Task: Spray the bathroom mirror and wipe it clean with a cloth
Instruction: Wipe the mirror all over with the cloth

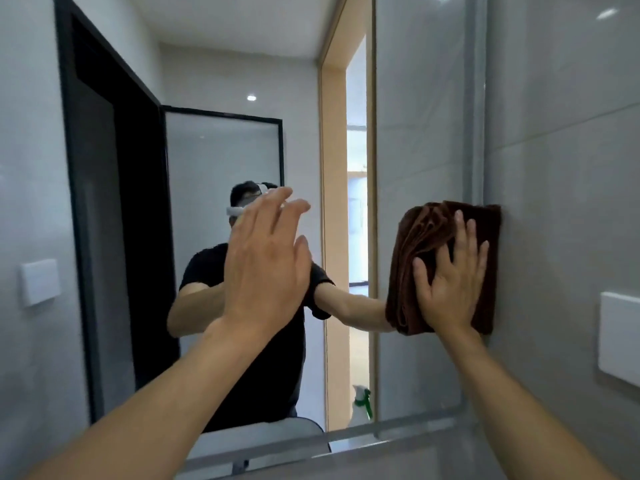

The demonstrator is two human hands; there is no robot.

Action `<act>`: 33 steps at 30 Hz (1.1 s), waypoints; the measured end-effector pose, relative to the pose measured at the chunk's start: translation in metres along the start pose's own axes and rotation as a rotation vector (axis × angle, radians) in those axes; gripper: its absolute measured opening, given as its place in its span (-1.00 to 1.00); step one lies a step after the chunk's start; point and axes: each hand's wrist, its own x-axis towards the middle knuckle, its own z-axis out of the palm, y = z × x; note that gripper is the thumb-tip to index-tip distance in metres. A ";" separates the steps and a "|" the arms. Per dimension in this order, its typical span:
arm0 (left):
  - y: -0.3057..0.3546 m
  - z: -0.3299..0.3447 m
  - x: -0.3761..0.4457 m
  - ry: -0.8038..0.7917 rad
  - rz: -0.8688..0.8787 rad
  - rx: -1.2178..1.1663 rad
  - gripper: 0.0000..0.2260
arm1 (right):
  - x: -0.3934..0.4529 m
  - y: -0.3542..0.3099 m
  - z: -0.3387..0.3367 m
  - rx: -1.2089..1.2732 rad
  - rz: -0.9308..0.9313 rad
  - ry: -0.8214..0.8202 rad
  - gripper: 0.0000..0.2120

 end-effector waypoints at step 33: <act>-0.266 -0.227 -0.182 0.330 -0.411 0.119 -0.80 | -0.286 -0.604 0.037 0.513 -0.264 -0.190 -0.51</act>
